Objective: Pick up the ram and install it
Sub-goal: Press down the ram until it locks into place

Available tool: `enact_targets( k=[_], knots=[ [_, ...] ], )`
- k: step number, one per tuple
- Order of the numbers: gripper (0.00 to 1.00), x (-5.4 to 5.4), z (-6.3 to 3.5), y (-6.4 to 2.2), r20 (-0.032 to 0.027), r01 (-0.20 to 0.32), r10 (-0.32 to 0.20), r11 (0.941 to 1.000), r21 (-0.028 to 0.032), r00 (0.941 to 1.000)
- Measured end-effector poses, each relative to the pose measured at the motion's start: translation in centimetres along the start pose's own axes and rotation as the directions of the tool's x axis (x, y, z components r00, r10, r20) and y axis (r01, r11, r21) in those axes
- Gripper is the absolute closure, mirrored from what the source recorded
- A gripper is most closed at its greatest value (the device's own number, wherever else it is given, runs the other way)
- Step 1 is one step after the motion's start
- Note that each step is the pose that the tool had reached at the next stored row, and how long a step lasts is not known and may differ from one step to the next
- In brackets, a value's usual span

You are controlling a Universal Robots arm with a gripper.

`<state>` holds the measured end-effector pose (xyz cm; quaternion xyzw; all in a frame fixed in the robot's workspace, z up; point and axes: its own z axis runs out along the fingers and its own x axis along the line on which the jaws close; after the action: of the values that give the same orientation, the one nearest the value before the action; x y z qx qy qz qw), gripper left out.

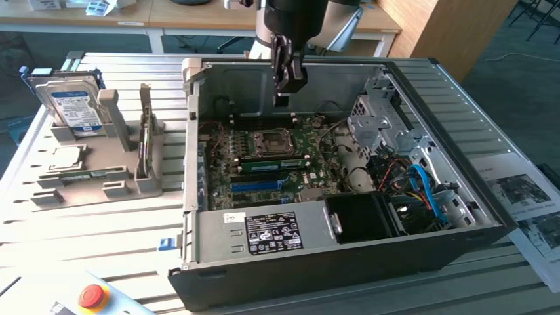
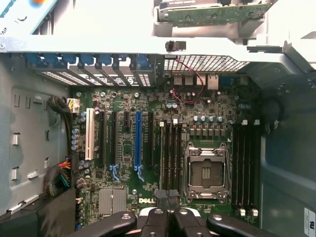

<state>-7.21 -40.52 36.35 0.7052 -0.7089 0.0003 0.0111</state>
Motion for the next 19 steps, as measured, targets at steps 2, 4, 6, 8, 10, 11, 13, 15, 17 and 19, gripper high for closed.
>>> enact_targets(
  k=[2, 4, 6, 8, 10, 11, 13, 15, 17, 19],
  knots=[
    [0.9, -0.01, 0.24, -0.01, 0.0032, 0.0, 0.0, 1.0, 0.0001, 1.0],
    [0.9, -0.01, 0.42, -0.01, 0.0068, 0.0, 0.0, 1.0, 0.0, 1.0],
    [0.9, -0.01, 0.52, -0.01, 0.0089, 0.0, 0.0, 1.0, 0.0, 1.0],
    [0.9, -0.01, 0.52, -0.01, 0.009, 0.0, 0.0, 1.0, -0.0001, 1.0],
    [0.9, -0.01, 0.52, -0.01, 0.0092, 0.0, 0.0, 1.0, -0.0001, 1.0],
    [0.9, -0.01, 0.53, -0.01, 0.0093, 0.0, 0.0, 1.0, 0.0, 1.0],
    [0.9, 0.0, 0.54, -0.01, 0.0127, 0.0, 0.0, 1.0, 0.0013, 0.9999],
    [0.9, 0.07, 0.54, -0.02, 0.0294, 0.0, -0.001, 1.0, 0.0033, 0.9996],
    [0.9, 0.13, 0.54, -0.01, 0.0461, 0.001, -0.001, 1.0, 0.0043, 0.9989],
    [0.9, 0.16, 0.55, -0.01, 0.0518, 0.001, -0.001, 1.0, 0.0044, 0.9987]
  ],
)
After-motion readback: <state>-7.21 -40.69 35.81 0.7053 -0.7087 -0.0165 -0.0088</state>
